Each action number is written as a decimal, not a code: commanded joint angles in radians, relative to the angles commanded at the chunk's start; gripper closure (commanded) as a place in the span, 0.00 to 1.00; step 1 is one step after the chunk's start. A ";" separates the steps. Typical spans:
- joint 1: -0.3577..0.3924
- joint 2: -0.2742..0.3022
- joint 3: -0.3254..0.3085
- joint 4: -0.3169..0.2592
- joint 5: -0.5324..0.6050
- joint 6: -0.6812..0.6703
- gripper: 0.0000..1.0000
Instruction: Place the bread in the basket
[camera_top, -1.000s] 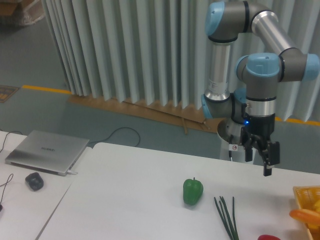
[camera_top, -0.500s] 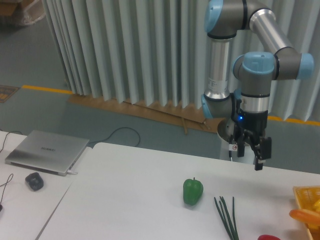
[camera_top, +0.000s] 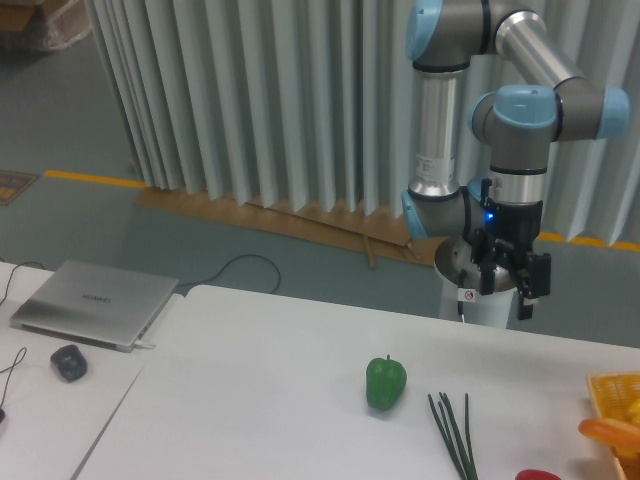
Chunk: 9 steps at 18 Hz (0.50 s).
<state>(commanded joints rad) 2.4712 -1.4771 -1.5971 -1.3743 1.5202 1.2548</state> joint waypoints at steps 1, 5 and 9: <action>0.000 -0.009 0.014 -0.009 0.000 -0.006 0.00; 0.002 -0.049 0.074 -0.095 -0.002 -0.006 0.00; 0.048 -0.097 0.103 -0.132 -0.002 -0.005 0.00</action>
<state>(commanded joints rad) 2.5187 -1.5737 -1.4942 -1.5061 1.5186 1.2502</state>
